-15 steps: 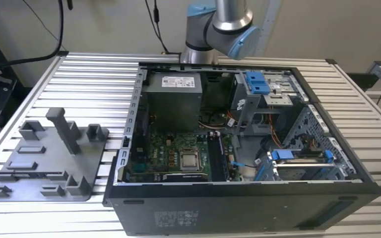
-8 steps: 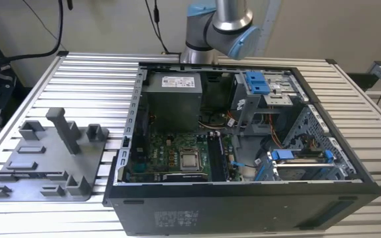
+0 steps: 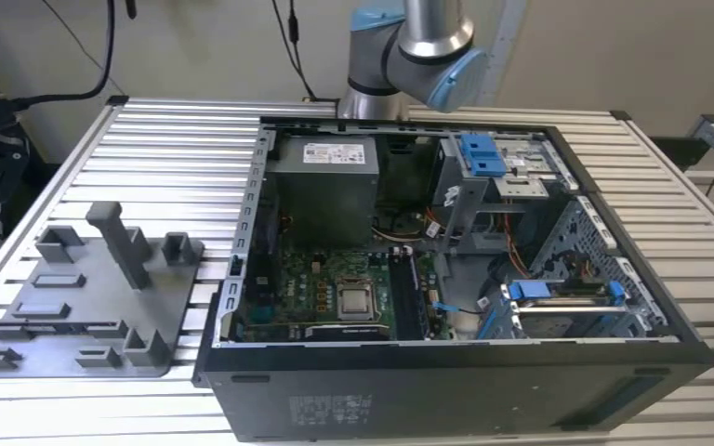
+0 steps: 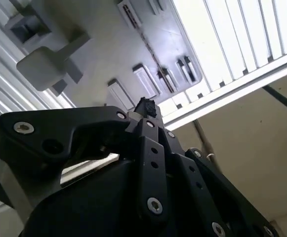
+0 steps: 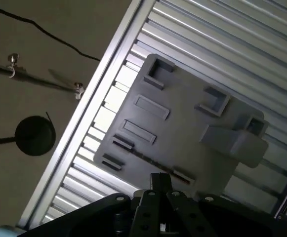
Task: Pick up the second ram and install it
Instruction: 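Pick up the second ram and move it above second insertion slot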
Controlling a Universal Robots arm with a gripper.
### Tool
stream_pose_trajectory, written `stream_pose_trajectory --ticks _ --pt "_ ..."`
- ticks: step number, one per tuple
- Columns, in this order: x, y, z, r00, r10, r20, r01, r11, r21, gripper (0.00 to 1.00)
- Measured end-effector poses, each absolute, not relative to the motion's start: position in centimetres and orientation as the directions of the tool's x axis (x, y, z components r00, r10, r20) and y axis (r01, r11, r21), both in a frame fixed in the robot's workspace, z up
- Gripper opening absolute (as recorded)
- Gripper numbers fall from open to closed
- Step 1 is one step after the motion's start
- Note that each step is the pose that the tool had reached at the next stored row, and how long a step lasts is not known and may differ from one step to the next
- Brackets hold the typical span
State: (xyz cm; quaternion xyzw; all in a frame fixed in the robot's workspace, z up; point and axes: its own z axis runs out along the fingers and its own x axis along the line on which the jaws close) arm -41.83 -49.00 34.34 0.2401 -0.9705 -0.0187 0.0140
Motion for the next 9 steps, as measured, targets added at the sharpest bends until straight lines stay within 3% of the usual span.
stream_pose_trajectory --ticks 9 --pt "-41.83 -49.0 34.34 -0.798 -0.602 0.018 -0.601 0.798 0.043 0.11"
